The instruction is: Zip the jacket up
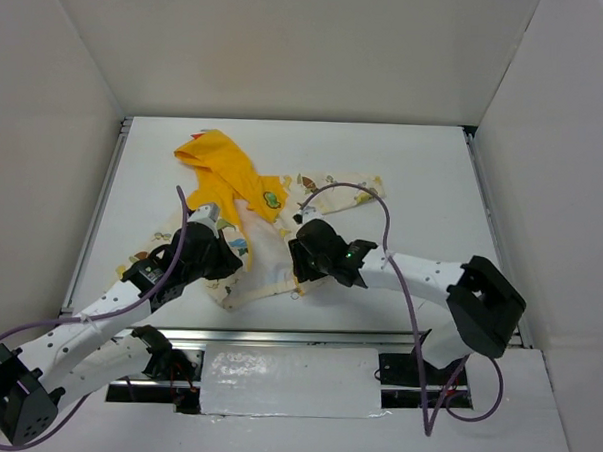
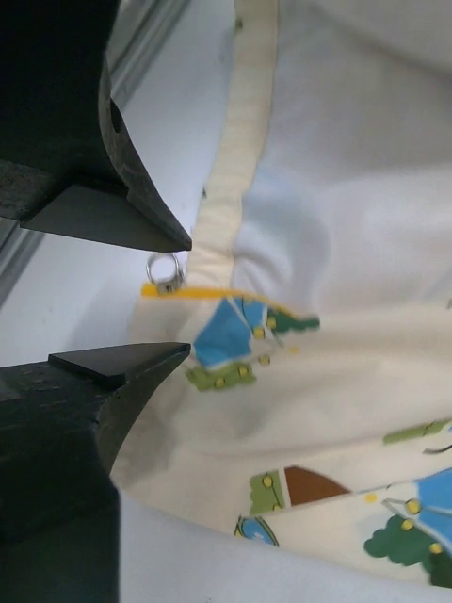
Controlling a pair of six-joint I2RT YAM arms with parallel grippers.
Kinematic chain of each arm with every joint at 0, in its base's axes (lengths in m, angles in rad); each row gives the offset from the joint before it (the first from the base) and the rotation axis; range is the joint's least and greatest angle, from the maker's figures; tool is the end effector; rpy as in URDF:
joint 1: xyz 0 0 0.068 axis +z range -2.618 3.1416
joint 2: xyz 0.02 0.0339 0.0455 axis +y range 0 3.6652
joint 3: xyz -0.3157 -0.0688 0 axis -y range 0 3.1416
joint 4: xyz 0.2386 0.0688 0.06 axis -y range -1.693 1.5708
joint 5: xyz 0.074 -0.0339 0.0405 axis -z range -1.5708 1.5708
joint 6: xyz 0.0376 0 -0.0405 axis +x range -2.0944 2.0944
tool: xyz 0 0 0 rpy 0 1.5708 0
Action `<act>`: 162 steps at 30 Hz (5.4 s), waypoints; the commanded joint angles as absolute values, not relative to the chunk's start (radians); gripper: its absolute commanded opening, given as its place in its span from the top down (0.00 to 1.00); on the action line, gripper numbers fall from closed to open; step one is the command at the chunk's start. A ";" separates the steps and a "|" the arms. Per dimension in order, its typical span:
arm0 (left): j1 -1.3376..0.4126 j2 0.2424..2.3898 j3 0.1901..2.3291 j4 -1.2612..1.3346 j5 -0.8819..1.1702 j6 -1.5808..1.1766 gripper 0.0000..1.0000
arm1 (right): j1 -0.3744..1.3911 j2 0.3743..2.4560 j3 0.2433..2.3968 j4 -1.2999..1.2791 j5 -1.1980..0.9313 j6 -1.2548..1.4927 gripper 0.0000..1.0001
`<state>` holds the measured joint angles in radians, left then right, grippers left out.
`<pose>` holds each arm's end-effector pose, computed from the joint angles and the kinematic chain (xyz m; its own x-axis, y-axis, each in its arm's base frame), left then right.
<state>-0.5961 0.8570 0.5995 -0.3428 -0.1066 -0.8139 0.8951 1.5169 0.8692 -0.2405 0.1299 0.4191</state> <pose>0.1274 -0.0816 0.2865 -0.6740 -0.4162 -0.6103 -0.0064 0.8294 -0.5586 0.1912 0.2308 0.2463 -0.7374 -0.2747 -0.6171 -0.4626 0.8711 0.1649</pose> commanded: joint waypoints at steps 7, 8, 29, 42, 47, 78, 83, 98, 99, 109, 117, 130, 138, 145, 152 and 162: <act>-0.589 0.854 0.604 -0.302 -0.078 -0.798 1.00 | 0.971 1.491 0.896 -0.288 0.271 0.522 0.54; -0.589 0.853 0.603 -0.302 -0.078 -0.796 1.00 | 0.976 1.506 0.896 -0.299 0.278 0.528 0.55; -0.589 0.842 0.594 -0.311 -0.081 -0.788 1.00 | 1.008 1.717 0.956 -0.318 0.299 0.549 0.82; -0.588 0.850 0.607 -0.310 -0.103 -0.790 1.00 | 1.009 1.393 0.838 -0.087 0.169 0.500 1.00; -0.583 0.833 0.612 -0.256 -0.115 -0.801 1.00 | 0.945 1.252 0.591 0.481 -0.152 0.384 1.00; -0.574 0.580 0.425 0.017 -0.046 -0.870 1.00 | 1.026 1.499 0.454 1.118 0.095 0.649 1.00; -0.574 0.581 0.411 0.044 -0.041 -0.885 1.00 | 1.023 1.520 0.426 1.207 0.084 0.675 1.00; -0.574 0.586 0.397 0.077 -0.023 -0.902 1.00 | 1.012 1.546 0.437 1.207 0.092 0.719 1.00; -0.574 0.583 0.396 0.078 -0.021 -0.903 1.00 | 1.008 1.548 0.433 1.215 0.092 0.724 1.00; -0.574 0.569 0.397 0.069 -0.031 -0.913 1.00 | 0.980 1.549 0.411 1.239 0.080 0.747 1.00; -0.574 0.569 0.393 0.064 -0.041 -0.925 1.00 | 0.971 1.559 0.408 1.261 0.052 0.759 1.00; -0.574 0.595 0.373 0.100 -0.029 -0.939 1.00 | 0.965 1.569 0.403 1.284 0.028 0.770 1.00; -0.574 0.577 0.359 0.098 -0.018 -0.933 1.00 | 0.931 1.568 0.403 1.289 0.011 0.796 1.00; -0.574 0.578 0.327 0.126 -0.009 -0.917 1.00 | 0.925 1.562 0.456 1.207 -0.031 0.787 1.00; -0.574 0.537 0.316 0.164 0.017 -0.864 1.00 | 0.923 1.577 0.506 1.099 -0.106 0.776 1.00; -0.574 0.497 0.290 0.186 0.041 -0.801 1.00 | 0.911 1.551 0.555 0.957 -0.123 0.796 1.00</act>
